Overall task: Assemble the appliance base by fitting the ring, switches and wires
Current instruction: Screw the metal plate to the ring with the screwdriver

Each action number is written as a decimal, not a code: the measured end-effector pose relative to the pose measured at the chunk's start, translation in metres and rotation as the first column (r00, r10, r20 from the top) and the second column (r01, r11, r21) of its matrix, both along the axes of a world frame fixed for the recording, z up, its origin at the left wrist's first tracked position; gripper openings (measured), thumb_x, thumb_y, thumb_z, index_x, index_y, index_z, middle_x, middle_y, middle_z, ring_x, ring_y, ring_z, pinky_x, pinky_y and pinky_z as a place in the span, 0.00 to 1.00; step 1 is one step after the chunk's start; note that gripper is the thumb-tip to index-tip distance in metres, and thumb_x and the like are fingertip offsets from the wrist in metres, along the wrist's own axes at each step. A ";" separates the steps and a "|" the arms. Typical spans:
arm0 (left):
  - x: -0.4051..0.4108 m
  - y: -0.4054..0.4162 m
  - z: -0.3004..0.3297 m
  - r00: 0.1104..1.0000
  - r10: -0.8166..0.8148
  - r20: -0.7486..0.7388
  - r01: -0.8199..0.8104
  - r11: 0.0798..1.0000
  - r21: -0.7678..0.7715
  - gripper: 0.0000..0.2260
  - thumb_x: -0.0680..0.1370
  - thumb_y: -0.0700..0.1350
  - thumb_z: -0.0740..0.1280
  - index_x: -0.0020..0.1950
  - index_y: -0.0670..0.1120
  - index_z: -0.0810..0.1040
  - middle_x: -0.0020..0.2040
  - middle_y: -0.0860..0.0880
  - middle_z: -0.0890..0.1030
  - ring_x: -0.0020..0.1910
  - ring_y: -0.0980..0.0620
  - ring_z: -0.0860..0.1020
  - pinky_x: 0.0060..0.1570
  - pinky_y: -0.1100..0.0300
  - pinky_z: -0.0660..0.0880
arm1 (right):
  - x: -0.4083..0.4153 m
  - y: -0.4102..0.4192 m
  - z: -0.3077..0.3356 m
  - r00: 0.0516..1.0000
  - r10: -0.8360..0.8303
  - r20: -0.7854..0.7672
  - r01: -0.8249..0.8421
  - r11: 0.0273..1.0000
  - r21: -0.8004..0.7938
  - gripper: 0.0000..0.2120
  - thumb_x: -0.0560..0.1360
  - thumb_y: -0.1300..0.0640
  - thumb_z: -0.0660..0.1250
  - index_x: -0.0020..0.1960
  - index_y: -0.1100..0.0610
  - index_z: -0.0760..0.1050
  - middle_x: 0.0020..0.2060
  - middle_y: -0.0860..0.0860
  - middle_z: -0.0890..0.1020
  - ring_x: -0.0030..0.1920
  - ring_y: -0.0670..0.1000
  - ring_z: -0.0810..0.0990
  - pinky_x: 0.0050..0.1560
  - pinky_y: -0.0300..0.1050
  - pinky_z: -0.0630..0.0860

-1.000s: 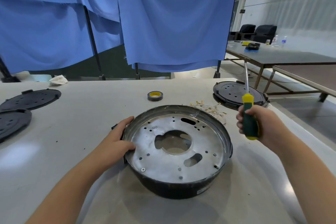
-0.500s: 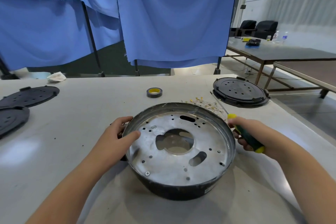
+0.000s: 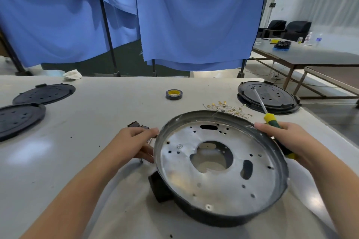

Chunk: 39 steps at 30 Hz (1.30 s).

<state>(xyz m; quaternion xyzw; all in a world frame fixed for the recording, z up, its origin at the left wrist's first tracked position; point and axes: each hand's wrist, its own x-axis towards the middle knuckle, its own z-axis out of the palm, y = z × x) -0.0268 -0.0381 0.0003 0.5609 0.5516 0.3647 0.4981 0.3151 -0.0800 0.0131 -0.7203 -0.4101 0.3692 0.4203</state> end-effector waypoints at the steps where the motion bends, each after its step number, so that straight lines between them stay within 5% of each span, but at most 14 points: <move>1: 0.003 -0.002 -0.001 0.998 -0.065 -0.022 0.065 0.998 -0.014 0.13 0.77 0.51 0.68 0.50 0.43 0.82 0.31 0.43 0.83 0.26 0.49 0.80 0.28 0.65 0.75 | -0.002 0.000 -0.001 1.000 -0.021 -0.004 0.021 1.000 0.022 0.24 0.63 0.40 0.75 0.45 0.60 0.81 0.34 0.57 0.82 0.30 0.53 0.78 0.33 0.43 0.74; 7: 0.012 -0.005 -0.011 0.980 -0.173 -0.101 0.184 0.977 0.104 0.05 0.78 0.46 0.66 0.51 0.49 0.81 0.29 0.52 0.81 0.23 0.53 0.75 0.24 0.69 0.70 | -0.015 -0.001 -0.003 0.988 -0.079 -0.135 0.099 0.984 0.145 0.18 0.67 0.45 0.75 0.44 0.60 0.80 0.27 0.50 0.83 0.24 0.46 0.80 0.20 0.33 0.70; 13: 0.010 0.000 -0.016 0.983 -0.051 -0.175 0.091 0.969 0.228 0.13 0.65 0.56 0.61 0.41 0.55 0.82 0.28 0.47 0.80 0.24 0.50 0.75 0.29 0.60 0.68 | -0.024 0.006 -0.007 0.990 -0.081 -0.118 0.101 0.979 0.178 0.25 0.69 0.41 0.72 0.49 0.63 0.79 0.41 0.62 0.84 0.34 0.53 0.80 0.34 0.43 0.77; 17: 0.008 0.000 -0.016 0.975 0.007 -0.221 0.054 0.961 0.271 0.19 0.61 0.61 0.60 0.43 0.55 0.82 0.29 0.49 0.82 0.24 0.50 0.77 0.31 0.58 0.70 | -0.021 0.009 -0.007 0.988 -0.103 -0.113 0.119 0.983 0.140 0.25 0.69 0.37 0.70 0.46 0.60 0.78 0.39 0.57 0.80 0.37 0.55 0.77 0.40 0.47 0.74; 22: 0.008 0.000 -0.015 0.959 0.078 -0.273 0.005 0.957 0.291 0.14 0.66 0.57 0.61 0.45 0.55 0.82 0.32 0.49 0.83 0.29 0.46 0.81 0.32 0.57 0.75 | -0.017 0.007 -0.005 0.992 0.045 -0.114 -0.042 0.999 0.033 0.22 0.66 0.40 0.72 0.49 0.57 0.80 0.39 0.56 0.85 0.34 0.53 0.83 0.38 0.46 0.78; 26: 0.008 -0.002 -0.014 0.958 0.134 -0.253 -0.050 0.949 0.311 0.09 0.71 0.54 0.63 0.45 0.54 0.81 0.30 0.56 0.81 0.22 0.51 0.77 0.25 0.58 0.73 | -0.014 0.002 -0.001 0.979 0.170 -0.115 -0.181 0.979 -0.090 0.31 0.57 0.45 0.76 0.52 0.66 0.76 0.39 0.62 0.80 0.37 0.57 0.78 0.39 0.48 0.76; 30: 0.007 -0.001 -0.016 0.953 0.178 -0.244 -0.094 0.942 0.322 0.10 0.76 0.47 0.62 0.55 0.53 0.77 0.39 0.50 0.82 0.22 0.55 0.76 0.22 0.62 0.71 | -0.019 0.002 -0.002 0.986 0.167 0.015 -0.165 0.983 -0.083 0.14 0.66 0.60 0.75 0.40 0.60 0.70 0.32 0.57 0.70 0.31 0.53 0.70 0.27 0.41 0.66; 34: 0.010 -0.005 -0.017 0.965 0.086 -0.247 -0.009 0.955 0.296 0.14 0.76 0.45 0.61 0.61 0.53 0.72 0.30 0.49 0.81 0.21 0.53 0.76 0.23 0.62 0.71 | -0.017 0.009 -0.008 0.999 0.032 0.043 -0.032 0.999 0.007 0.10 0.69 0.58 0.74 0.39 0.61 0.74 0.33 0.59 0.75 0.36 0.55 0.73 0.36 0.47 0.68; 39: 0.014 -0.005 -0.017 0.977 -0.125 -0.175 0.153 0.975 0.163 0.17 0.79 0.46 0.61 0.67 0.54 0.66 0.25 0.43 0.78 0.21 0.46 0.75 0.23 0.62 0.70 | -0.012 0.009 -0.011 0.990 -0.089 -0.109 0.099 0.991 0.094 0.15 0.68 0.52 0.76 0.47 0.62 0.80 0.38 0.61 0.82 0.35 0.56 0.78 0.39 0.48 0.75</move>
